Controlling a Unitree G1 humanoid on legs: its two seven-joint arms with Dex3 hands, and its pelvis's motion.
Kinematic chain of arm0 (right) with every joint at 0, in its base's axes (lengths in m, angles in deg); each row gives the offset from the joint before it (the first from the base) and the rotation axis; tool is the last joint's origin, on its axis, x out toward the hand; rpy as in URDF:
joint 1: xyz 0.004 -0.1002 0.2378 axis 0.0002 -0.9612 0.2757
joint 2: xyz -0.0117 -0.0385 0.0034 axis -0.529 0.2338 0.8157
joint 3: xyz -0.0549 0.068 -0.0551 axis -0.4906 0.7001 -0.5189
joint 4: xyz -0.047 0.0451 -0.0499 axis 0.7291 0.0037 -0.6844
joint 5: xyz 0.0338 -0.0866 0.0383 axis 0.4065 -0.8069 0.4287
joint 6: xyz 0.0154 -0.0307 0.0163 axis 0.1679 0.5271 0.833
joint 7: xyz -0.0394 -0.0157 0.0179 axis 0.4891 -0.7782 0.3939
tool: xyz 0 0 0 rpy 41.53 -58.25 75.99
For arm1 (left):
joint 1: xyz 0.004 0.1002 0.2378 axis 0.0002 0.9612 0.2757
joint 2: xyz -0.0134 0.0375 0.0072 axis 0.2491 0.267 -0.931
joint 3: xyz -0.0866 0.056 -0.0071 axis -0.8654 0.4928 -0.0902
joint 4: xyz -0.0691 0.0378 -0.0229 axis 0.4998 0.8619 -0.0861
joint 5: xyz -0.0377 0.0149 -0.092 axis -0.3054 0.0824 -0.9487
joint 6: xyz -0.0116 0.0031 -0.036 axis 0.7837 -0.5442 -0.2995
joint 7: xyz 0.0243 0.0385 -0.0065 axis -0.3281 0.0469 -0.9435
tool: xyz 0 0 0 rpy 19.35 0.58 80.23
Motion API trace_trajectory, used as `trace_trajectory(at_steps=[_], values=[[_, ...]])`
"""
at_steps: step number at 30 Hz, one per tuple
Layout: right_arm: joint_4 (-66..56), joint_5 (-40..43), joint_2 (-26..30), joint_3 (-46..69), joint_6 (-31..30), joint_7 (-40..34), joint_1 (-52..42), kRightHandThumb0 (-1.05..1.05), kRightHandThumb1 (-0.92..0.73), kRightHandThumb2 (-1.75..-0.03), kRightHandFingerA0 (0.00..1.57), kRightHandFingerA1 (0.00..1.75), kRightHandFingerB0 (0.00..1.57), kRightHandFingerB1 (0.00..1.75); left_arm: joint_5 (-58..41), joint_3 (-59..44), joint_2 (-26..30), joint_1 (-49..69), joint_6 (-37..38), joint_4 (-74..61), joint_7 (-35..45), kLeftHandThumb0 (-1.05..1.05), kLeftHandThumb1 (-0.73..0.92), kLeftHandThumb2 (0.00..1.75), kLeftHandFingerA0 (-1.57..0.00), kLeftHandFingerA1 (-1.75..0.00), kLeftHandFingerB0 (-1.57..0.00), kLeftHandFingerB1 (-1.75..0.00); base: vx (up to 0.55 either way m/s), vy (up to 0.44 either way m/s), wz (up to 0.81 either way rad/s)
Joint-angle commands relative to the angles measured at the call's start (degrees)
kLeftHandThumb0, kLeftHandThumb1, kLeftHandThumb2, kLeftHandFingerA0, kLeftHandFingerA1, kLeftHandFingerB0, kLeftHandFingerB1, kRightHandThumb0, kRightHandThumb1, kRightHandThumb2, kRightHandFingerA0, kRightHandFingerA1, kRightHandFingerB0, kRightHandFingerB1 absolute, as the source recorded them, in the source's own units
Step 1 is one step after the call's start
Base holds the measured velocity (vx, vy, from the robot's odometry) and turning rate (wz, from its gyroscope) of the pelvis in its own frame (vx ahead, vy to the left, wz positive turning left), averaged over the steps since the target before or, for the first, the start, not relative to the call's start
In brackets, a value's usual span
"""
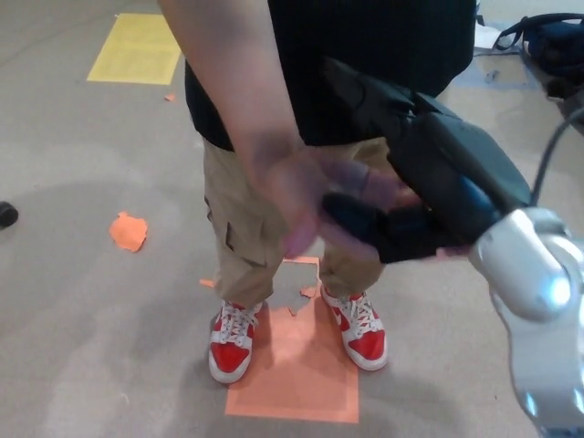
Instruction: The robot extends its right arm to grab a person's hand and shakes it
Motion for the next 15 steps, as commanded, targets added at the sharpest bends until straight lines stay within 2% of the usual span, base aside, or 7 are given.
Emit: trace_trajectory(at_steps=[1,15], values=[[7.3,-2.4,-0.6,-0.9,-8.1,0.5,0.7,-1.02,-0.69,-1.03,0.0,0.03,0.0,0.0,-0.2,-0.7,1.8,0.2,1.6,0.5,0.6,-0.77,0.92,0.7,-0.31,-0.35,-0.25,-0.32,0.0,0.0,0.0],[2.7,-3.0,-0.6,-8.9,-8.9,2.0,-7.1,-1.03,-0.68,-1.06,0.0,0.01,0.0,0.0,0.3,-0.8,1.9,0.5,1.8,0.3,1.3,-0.78,0.92,0.73,-0.24,-0.34,-0.2,-0.32,0.0,0.0,0.0]])
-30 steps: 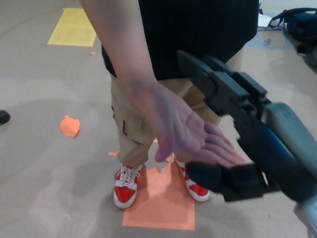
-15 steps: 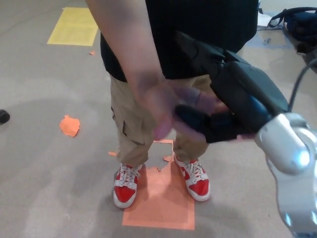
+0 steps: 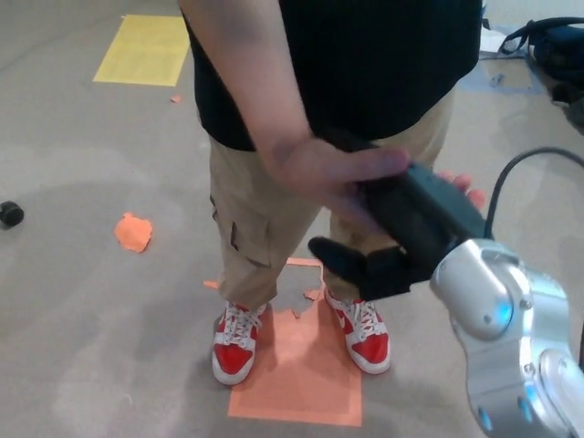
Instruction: The robot extends its right arm to grab a person's hand and shakes it
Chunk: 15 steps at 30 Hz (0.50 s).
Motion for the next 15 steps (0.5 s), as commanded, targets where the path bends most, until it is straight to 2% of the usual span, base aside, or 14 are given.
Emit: trace_trajectory(at_steps=[1,7,10,12,13,14,15], values=[[-0.9,-0.8,0.8,-2.3,-3.2,2.6,-3.0,-1.02,-0.68,-1.05,0.0,0.01,0.0,0.0,0.1,-0.2,1.3,0.5,1.0,0.2,0.9,-0.77,0.92,0.73,-0.23,-0.35,-0.2,-0.33,0.0,0.0,0.0],[-1.3,-1.3,0.9,-2.9,-3.8,4.3,-0.2,-1.02,-0.67,-1.05,0.0,0.01,0.0,0.0,0.4,0.0,1.5,0.4,1.5,0.2,0.0,-0.75,0.92,0.72,-0.26,-0.35,-0.22,-0.33,0.0,0.0,0.0],[4.2,-0.9,0.3,-2.5,-4.2,3.2,2.6,-1.01,-0.67,-1.03,0.0,0.02,0.0,0.0,0.4,-0.1,1.2,0.5,0.6,0.4,0.2,-0.81,0.92,0.71,-0.26,-0.35,-0.21,-0.32,0.0,0.0,0.0],[15.2,0.0,-1.0,-1.4,-2.2,-2.4,5.3,-0.92,-0.61,-1.02,0.0,0.14,0.0,0.06,0.9,0.4,1.2,0.8,-0.1,0.5,-0.3,-0.81,0.92,0.72,-0.29,-0.35,-0.23,-0.33,0.0,0.0,0.0],[20.1,0.3,-1.8,-0.8,-1.3,-5.5,6.3,-0.84,-0.57,-0.96,0.01,0.35,0.0,0.1,1.0,0.6,1.2,0.8,-0.4,0.5,-0.4,-0.81,0.92,0.73,-0.29,-0.36,-0.25,-0.34,0.0,0.0,0.0],[25.8,0.6,-2.7,0.0,0.0,-9.3,7.4,-0.84,-0.57,-0.96,0.01,0.35,0.0,0.1,1.0,0.5,1.1,0.8,-0.9,0.6,-0.4,-0.81,0.92,0.73,-0.29,-0.36,-0.25,-0.34,0.0,0.0,0.0],[27.7,0.7,-2.9,0.1,0.6,-10.3,8.0,-0.78,-0.69,-0.63,0.14,0.34,0.0,0.08,0.8,0.4,1.0,0.8,-0.9,0.6,-0.3,-0.82,0.92,0.72,-0.29,-0.37,-0.25,-0.34,0.0,0.0,0.0]])
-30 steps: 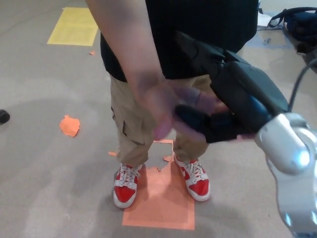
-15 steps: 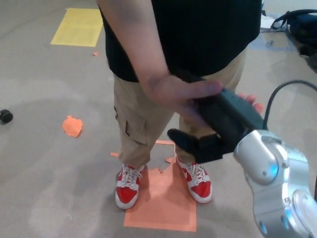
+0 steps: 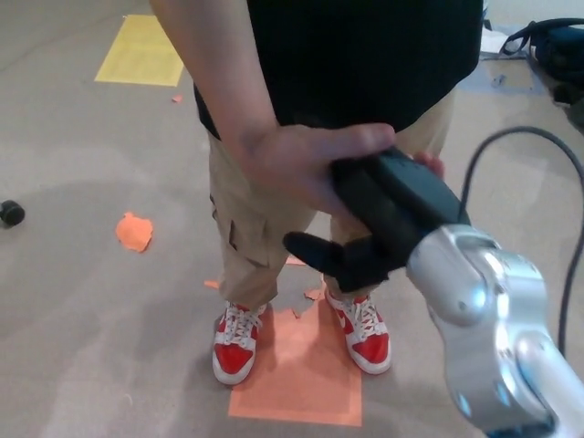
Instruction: The robot extends its right arm to grab a person's hand and shakes it
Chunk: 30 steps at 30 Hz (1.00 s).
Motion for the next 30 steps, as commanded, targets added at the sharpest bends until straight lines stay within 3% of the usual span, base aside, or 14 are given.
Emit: trace_trajectory(at_steps=[1,2,3,4,5,7,8,10,11,12,13,17,24,30], values=[[23.5,1.9,-1.6,2.4,1.0,-10.4,1.8,-0.78,-0.69,-0.63,0.14,0.34,0.0,0.08,0.4,0.0,0.9,0.7,-1.4,0.6,-0.4,-0.82,0.92,0.72,-0.29,-0.37,-0.25,-0.34,0.0,0.0,0.0],[27.3,3.0,-1.9,3.5,3.1,-13.2,2.2,-0.7,-0.52,-0.85,0.24,0.5,0.0,0.16,0.5,0.2,0.8,0.8,-1.4,0.6,-0.2,-0.81,0.92,0.73,-0.28,-0.36,-0.25,-0.34,0.0,0.0,0.0],[28.3,3.4,-2.0,3.8,3.7,-13.9,2.3,-0.7,-0.52,-0.85,0.24,0.5,0.0,0.16,0.6,0.3,0.8,0.9,-1.4,0.6,-0.2,-0.81,0.92,0.73,-0.28,-0.36,-0.25,-0.34,0.0,0.0,0.0],[34.4,5.9,-2.8,6.6,8.8,-20.3,2.4,-0.45,-0.54,-0.57,0.93,0.69,0.11,0.26,0.9,0.5,0.8,1.3,-1.4,0.5,-0.9,-0.82,0.92,0.72,-0.31,-0.36,-0.27,-0.34,0.0,0.0,0.0],[35.6,7.1,-3.4,7.9,10.1,-22.1,2.2,-0.28,-0.36,-0.86,0.92,0.94,0.03,0.44,1.0,0.6,1.1,1.3,-1.4,0.4,-1.0,-0.82,0.92,0.72,-0.31,-0.35,-0.26,-0.33,0.0,0.0,0.0],[36.0,7.7,-3.9,9.1,11.0,-23.5,1.7,-0.28,-0.38,-0.86,0.93,0.98,0.01,0.43,0.4,0.1,1.2,1.4,-1.3,0.3,-0.2,-0.84,0.92,0.72,-0.3,-0.35,-0.24,-0.32,0.0,0.0,0.0],[36.1,7.8,-3.9,9.4,11.7,-24.0,1.8,-0.34,-0.53,-0.56,0.94,1.01,0.19,0.28,0.3,0.0,1.2,1.2,-1.2,0.3,-0.2,-0.82,0.92,0.71,-0.3,-0.35,-0.24,-0.33,0.0,0.0,0.0],[36.5,8.4,-4.1,10.6,13.8,-25.4,1.8,-0.31,-0.54,-0.56,0.87,1.13,0.2,0.28,0.8,0.4,1.2,0.7,-1.3,0.4,-0.8,-0.79,0.92,0.72,-0.31,-0.35,-0.26,-0.33,0.0,0.0,0.0],[36.8,8.5,-4.4,10.9,14.1,-25.6,1.9,-0.22,-0.39,-0.87,0.91,1.05,0.08,0.46,0.6,0.2,1.2,0.7,-1.3,0.4,-0.7,-0.79,0.92,0.71,-0.31,-0.35,-0.25,-0.33,0.0,0.0,0.0],[36.8,8.5,-4.4,10.9,14.1,-25.6,1.9,-0.22,-0.39,-0.87,0.91,1.05,0.08,0.46,0.6,0.2,1.2,0.7,-1.3,0.4,-0.7,-0.79,0.92,0.71,-0.31,-0.35,-0.25,-0.33,0.0,0.0,0.0],[36.9,7.9,-4.5,10.9,14.6,-26.6,1.8,-0.25,-0.6,-0.58,0.87,1.15,0.26,0.3,0.5,0.2,1.1,0.8,-1.5,0.4,-0.6,-0.81,0.92,0.71,-0.31,-0.36,-0.26,-0.34,0.0,0.0,0.0],[36.6,7.1,-4.6,10.6,17.2,-29.0,0.5,-0.14,-0.68,-0.61,0.72,1.41,0.33,0.32,0.7,0.3,1.1,1.6,-1.4,0.5,-0.9,-0.8,0.92,0.71,-0.29,-0.35,-0.24,-0.33,0.0,0.0,0.0],[33.8,6.5,-3.5,10.6,22.4,-32.8,-1.2,-0.06,-0.68,-0.61,0.67,1.46,0.36,0.34,0.9,0.5,1.0,1.6,-2.1,0.6,-0.6,-0.81,0.92,0.74,-0.29,-0.35,-0.24,-0.33,0.0,0.0,0.0],[7.4,4.7,-3.0,9.4,20.5,-27.9,-8.5,-0.08,-0.77,-0.58,0.62,1.58,0.36,0.3,0.1,0.0,1.1,2.0,-0.3,0.2,-1.2,-0.81,0.92,0.71,-0.31,-0.36,-0.26,-0.34,0.0,0.0,0.0]])
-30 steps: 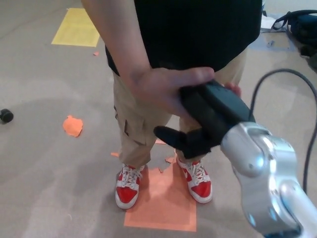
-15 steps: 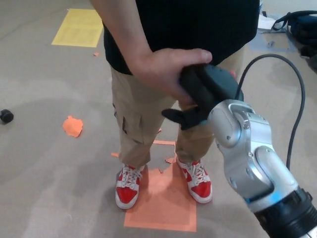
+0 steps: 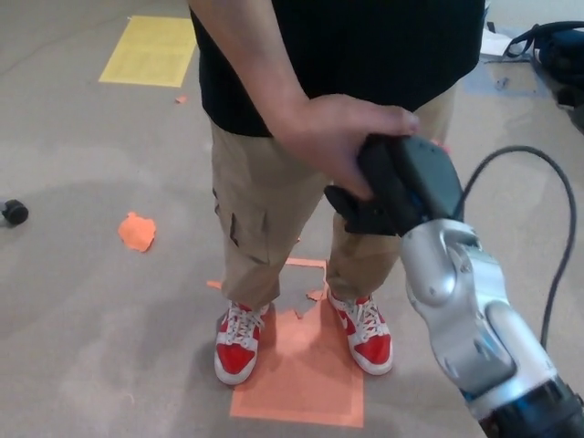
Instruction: The robot extends its right arm to grab a person's hand and shakes it
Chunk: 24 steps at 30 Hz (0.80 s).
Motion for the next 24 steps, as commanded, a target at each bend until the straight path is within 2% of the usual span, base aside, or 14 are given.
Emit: trace_trajectory(at_steps=[1,3,5,7,8,10,11,15,17,18,21,22,23,24], values=[[-18.7,0.2,1.7,-0.2,-1.3,3.2,-8.9,-0.12,-0.79,-0.56,0.63,1.62,0.38,0.29,-0.3,-0.8,1.2,0.2,0.2,0.1,-0.5,-0.8,0.92,0.73,-0.29,-0.36,-0.25,-0.34,0.0,0.0,0.0],[-25.5,-0.6,1.5,-0.8,-2.6,5.2,-10.6,-0.09,-0.79,-0.57,0.54,1.65,0.35,0.29,0.4,-0.2,1.4,-0.3,-0.5,0.2,-0.2,-0.83,0.92,0.73,-0.28,-0.35,-0.23,-0.33,0.0,0.0,0.0],[-37.9,-3.2,1.0,-2.6,-5.0,8.9,-13.7,-0.15,-0.8,-0.64,0.63,1.43,0.29,0.32,-0.3,-0.8,1.4,-1.1,-1.5,0.4,0.9,-0.83,0.92,0.73,-0.25,-0.34,-0.2,-0.32,0.0,0.0,0.0],[-44.1,-2.7,1.1,-3.3,-5.2,10.9,-15.8,-0.18,-0.81,-0.63,0.6,1.51,0.29,0.31,0.6,0.0,1.6,-1.1,-1.1,0.4,0.4,-0.85,0.92,0.75,-0.25,-0.35,-0.21,-0.33,0.0,0.0,0.0],[-47.6,-2.7,1.5,-3.6,-4.2,11.2,-17.0,-0.21,-0.78,-0.63,0.71,0.69,0.3,0.3,0.5,-0.1,1.5,-1.2,-1.5,0.4,0.2,-0.86,0.92,0.73,-0.28,-0.35,-0.25,-0.33,0.0,0.0,0.0],[-52.4,-3.4,2.5,-3.7,-2.2,11.3,-18.7,-0.26,-0.79,-0.68,0.74,0.66,0.3,0.33,-0.3,-0.8,1.2,-1.3,-2.1,0.3,0.1,-0.84,0.92,0.71,-0.29,-0.35,-0.24,-0.32,0.0,0.0,0.0],[-53.6,-3.5,2.8,-3.5,-2.2,11.8,-18.9,-0.24,-0.79,-0.63,0.74,0.77,0.29,0.3,-0.5,-1.0,1.2,-1.3,-2.1,0.3,0.3,-0.85,0.92,0.73,-0.28,-0.35,-0.25,-0.33,0.0,0.0,0.0],[-55.4,-3.4,3.1,-2.6,-2.1,12.4,-19.2,-0.16,-0.76,-0.63,0.74,0.81,0.28,0.3,0.8,0.2,1.3,-1.8,-2.5,0.5,-0.3,-0.82,0.92,0.75,-0.29,-0.36,-0.26,-0.34,0.0,0.0,0.0],[-53.0,-1.5,2.8,-2.1,-2.6,12.1,-18.7,-0.16,-0.76,-0.64,0.73,0.69,0.28,0.31,0.6,0.1,1.4,-1.7,-2.1,0.5,-0.3,-0.82,0.92,0.75,-0.29,-0.35,-0.26,-0.34,0.0,0.0,0.0],[-48.9,-0.3,2.5,-1.7,-3.9,12.1,-18.0,-0.13,-0.58,-1.01,0.44,0.62,0.15,0.48,0.3,-0.2,1.5,-1.5,-1.7,0.4,0.7,-0.85,0.92,0.74,-0.24,-0.34,-0.19,-0.32,0.0,0.0,0.0],[-37.8,1.7,1.5,-0.1,-6.2,11.4,-15.2,-0.08,-0.57,-0.99,0.48,0.63,0.16,0.48,0.4,-0.2,1.7,-2.1,-1.0,0.2,0.0,-0.8,0.92,0.73,-0.29,-0.36,-0.24,-0.33,0.0,0.0,0.0],[-32.0,2.5,1.5,0.7,-5.4,10.0,-13.6,-0.02,-0.74,-0.61,0.65,0.5,0.3,0.31,0.2,-0.5,1.8,-2.3,-0.8,0.1,-0.3,-0.8,0.92,0.71,-0.29,-0.34,-0.23,-0.32,0.0,0.0,0.0],[-28.3,3.3,1.7,1.3,-3.9,8.7,-12.8,-0.02,-0.74,-0.61,0.65,0.5,0.3,0.31,-0.6,-1.2,1.8,-2.4,-1.1,0.2,0.2,-0.8,0.92,0.71,-0.29,-0.34,-0.23,-0.32,0.0,0.0,0.0],[-23.8,4.5,1.5,1.9,-2.9,7.9,-11.8,0.02,-0.53,-0.96,0.54,0.65,0.17,0.48,-0.8,-1.4,2.1,-2.4,-0.7,0.2,0.6,-0.77,0.92,0.73,-0.28,-0.35,-0.22,-0.32,0.0,0.0,0.0]])
